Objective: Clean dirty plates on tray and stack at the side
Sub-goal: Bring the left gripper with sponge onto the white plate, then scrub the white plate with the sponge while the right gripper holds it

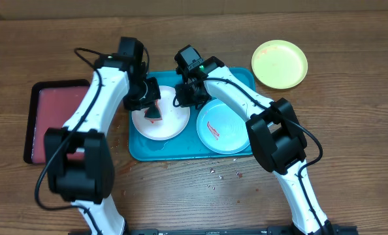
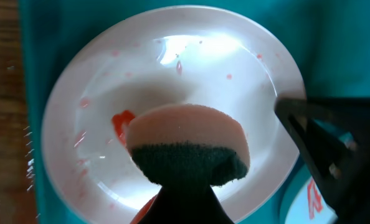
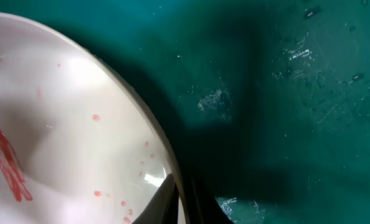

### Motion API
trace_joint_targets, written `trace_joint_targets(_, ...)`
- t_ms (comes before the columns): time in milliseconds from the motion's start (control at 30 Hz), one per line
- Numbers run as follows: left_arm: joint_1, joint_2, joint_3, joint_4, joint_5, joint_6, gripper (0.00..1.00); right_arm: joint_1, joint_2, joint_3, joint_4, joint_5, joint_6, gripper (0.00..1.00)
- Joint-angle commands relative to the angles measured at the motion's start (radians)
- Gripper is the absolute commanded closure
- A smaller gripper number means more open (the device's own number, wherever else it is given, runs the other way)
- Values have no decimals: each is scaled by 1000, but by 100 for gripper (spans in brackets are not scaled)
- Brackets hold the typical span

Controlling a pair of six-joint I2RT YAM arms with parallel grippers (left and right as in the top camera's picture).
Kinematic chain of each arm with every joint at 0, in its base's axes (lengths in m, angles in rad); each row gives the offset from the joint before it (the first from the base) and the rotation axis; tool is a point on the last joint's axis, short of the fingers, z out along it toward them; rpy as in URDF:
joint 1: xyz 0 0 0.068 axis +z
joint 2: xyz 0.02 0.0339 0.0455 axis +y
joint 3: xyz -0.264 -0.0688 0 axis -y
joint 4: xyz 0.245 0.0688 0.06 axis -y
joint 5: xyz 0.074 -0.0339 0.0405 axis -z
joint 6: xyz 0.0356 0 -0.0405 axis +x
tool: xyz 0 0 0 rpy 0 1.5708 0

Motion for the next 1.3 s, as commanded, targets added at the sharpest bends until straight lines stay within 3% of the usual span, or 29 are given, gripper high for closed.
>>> trace_joint_targets(0,-12,68,0,30,34,-48,96,1,-8,-34,-17,0,39,92)
trace_joint_targets(333,-26,237,0,126,92,-47,96,1,-8,-34,-10,-31,45,92)
trace_joint_targets(667,-11,261,10,-31,-408,-48,96,1,-8,-34,-14,-31,45,92)
trace_joint_targets(900,-11,261,79,-126,-536,-48,96,1,-8,-34,-17,-31,45,92)
trace_joint_targets(1033,-13,261,125,-141,-468,-47,96,1,-8,-34,-18,-31,45,92)
trace_joint_targets(1267,-19,266,85,31,80,13,96,1,-8,-34,-17,-31,45,92)
